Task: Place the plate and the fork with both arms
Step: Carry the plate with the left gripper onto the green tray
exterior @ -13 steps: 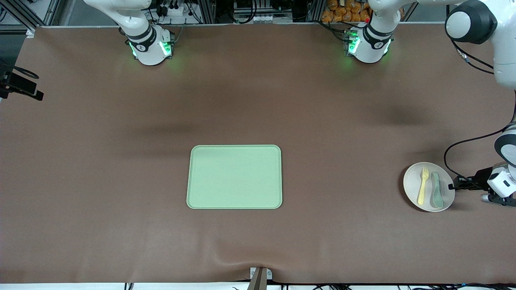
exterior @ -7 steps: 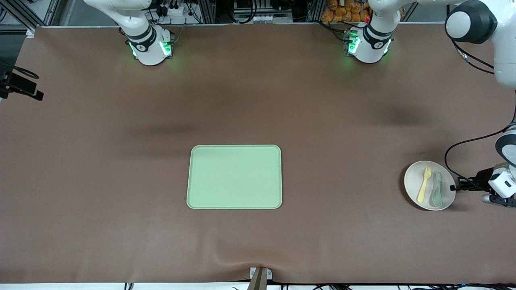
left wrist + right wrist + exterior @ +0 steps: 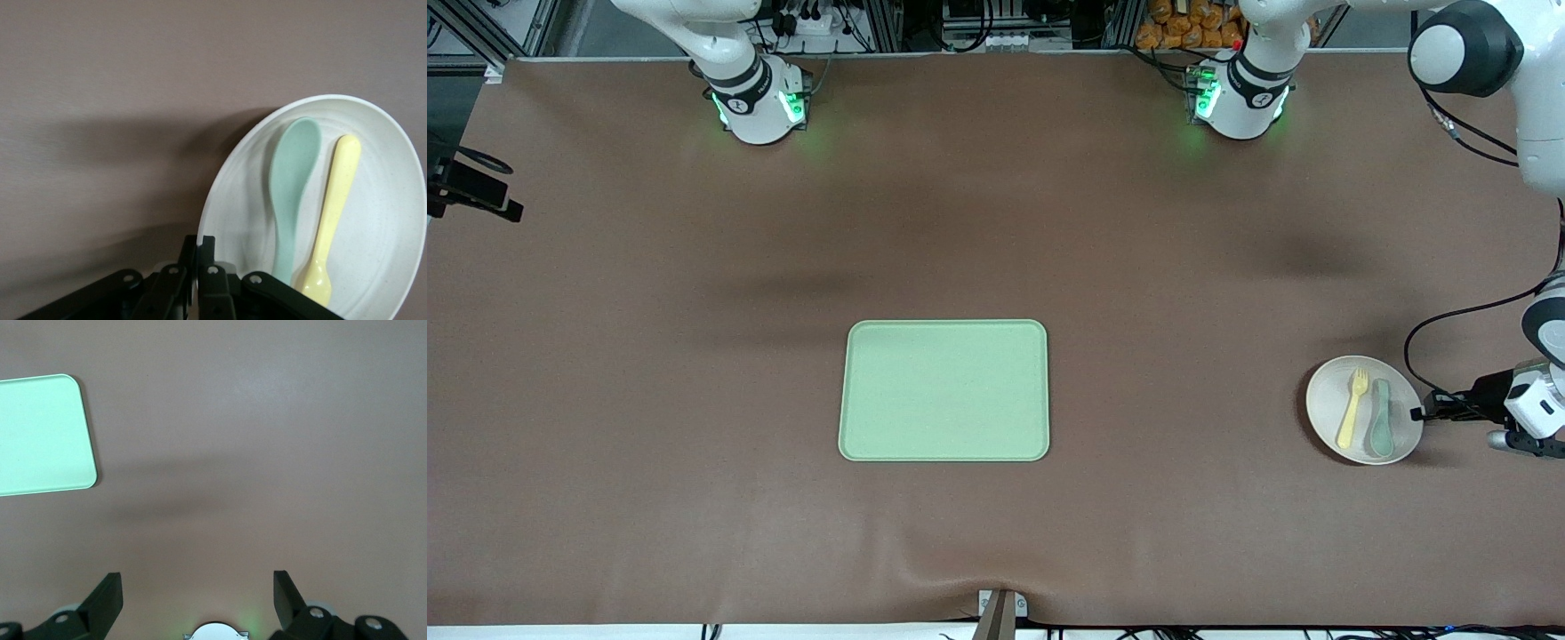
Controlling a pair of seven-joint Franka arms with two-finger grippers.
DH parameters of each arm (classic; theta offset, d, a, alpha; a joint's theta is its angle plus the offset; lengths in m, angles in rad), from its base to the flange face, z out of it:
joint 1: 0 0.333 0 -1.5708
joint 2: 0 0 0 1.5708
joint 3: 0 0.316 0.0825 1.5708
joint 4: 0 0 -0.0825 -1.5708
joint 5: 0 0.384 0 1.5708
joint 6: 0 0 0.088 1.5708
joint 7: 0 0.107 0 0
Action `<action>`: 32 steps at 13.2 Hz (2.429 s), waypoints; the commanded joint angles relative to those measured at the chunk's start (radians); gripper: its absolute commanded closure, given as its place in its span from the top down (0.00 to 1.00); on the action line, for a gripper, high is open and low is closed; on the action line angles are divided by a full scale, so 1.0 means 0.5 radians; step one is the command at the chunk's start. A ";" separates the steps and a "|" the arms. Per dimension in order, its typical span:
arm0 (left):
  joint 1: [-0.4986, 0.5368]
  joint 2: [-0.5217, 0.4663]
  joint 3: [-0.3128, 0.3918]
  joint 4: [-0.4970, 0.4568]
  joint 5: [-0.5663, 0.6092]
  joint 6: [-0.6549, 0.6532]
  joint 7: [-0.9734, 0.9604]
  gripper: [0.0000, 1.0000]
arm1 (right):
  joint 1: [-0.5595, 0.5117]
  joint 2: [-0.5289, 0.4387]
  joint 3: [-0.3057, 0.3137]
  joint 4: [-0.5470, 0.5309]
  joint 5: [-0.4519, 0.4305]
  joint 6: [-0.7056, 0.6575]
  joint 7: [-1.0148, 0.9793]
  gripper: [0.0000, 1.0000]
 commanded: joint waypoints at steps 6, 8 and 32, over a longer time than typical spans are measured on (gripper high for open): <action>-0.017 -0.150 -0.139 0.017 -0.041 -0.171 -0.284 0.00 | 0.019 -0.024 -0.006 -0.016 -0.025 -0.002 0.013 1.00; -0.161 -0.190 -0.143 0.017 0.014 -0.168 -0.441 0.00 | 0.019 -0.024 -0.006 -0.016 -0.025 -0.002 0.013 1.00; -1.557 -0.157 -0.155 0.020 0.073 0.429 -2.141 0.00 | 0.019 -0.024 -0.006 -0.016 -0.022 -0.002 0.013 1.00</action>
